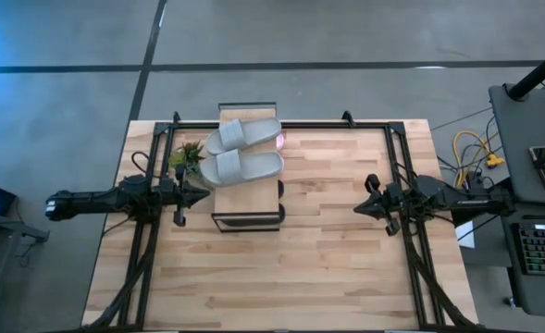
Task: Pick and place slides into the shelf
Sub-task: Return to Home Position
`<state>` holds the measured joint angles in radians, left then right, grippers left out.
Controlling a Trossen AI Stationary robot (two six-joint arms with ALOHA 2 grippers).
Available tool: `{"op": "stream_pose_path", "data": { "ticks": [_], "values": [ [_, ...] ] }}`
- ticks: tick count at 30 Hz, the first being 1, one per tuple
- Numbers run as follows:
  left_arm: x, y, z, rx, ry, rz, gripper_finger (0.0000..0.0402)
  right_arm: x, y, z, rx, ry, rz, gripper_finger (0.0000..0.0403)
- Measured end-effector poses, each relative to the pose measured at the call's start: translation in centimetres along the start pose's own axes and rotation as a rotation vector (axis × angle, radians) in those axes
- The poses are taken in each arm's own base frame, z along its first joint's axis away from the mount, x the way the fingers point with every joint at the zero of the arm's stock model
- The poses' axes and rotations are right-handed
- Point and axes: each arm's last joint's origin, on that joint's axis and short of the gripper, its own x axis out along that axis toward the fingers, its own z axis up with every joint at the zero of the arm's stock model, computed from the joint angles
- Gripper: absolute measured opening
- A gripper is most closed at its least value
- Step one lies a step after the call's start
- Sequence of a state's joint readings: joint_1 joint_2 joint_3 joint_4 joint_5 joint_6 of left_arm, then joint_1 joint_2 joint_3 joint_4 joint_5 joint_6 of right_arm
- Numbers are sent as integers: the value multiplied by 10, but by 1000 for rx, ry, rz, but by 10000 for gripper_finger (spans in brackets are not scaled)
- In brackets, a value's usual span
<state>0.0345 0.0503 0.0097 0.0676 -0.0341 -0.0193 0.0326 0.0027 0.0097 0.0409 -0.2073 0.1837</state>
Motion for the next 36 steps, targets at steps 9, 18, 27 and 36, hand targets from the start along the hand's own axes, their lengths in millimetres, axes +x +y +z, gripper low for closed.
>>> {"op": "stream_pose_path", "data": {
  "ticks": [9,18,27,36],
  "values": [
    [0,0,0,0,1,0,0,0,0,0,0,0,0,9],
    [0,0,0,0,1,0,0,0,0,0,0,0,0,9],
    [0,0,0,0,0,0,0,0,0,0,0,2,0,9],
    [0,0,0,0,0,0,0,1,0,-1,3,13,-2,9]
  ]
}}
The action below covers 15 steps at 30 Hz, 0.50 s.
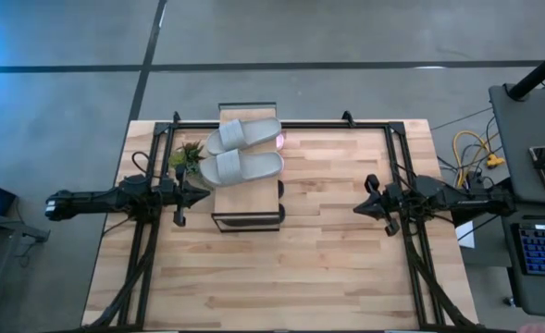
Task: Pick and place slides into the shelf
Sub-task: Return to Home Position
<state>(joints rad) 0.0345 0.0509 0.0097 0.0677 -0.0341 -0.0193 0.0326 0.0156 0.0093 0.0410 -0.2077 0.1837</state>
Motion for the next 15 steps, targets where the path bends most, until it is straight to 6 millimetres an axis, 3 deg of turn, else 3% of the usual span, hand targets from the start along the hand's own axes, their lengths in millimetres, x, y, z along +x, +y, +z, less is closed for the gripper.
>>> {"op": "stream_pose_path", "data": {
  "ticks": [15],
  "values": [
    [0,0,0,0,-1,0,0,0,0,0,0,0,0,9]
  ]
}}
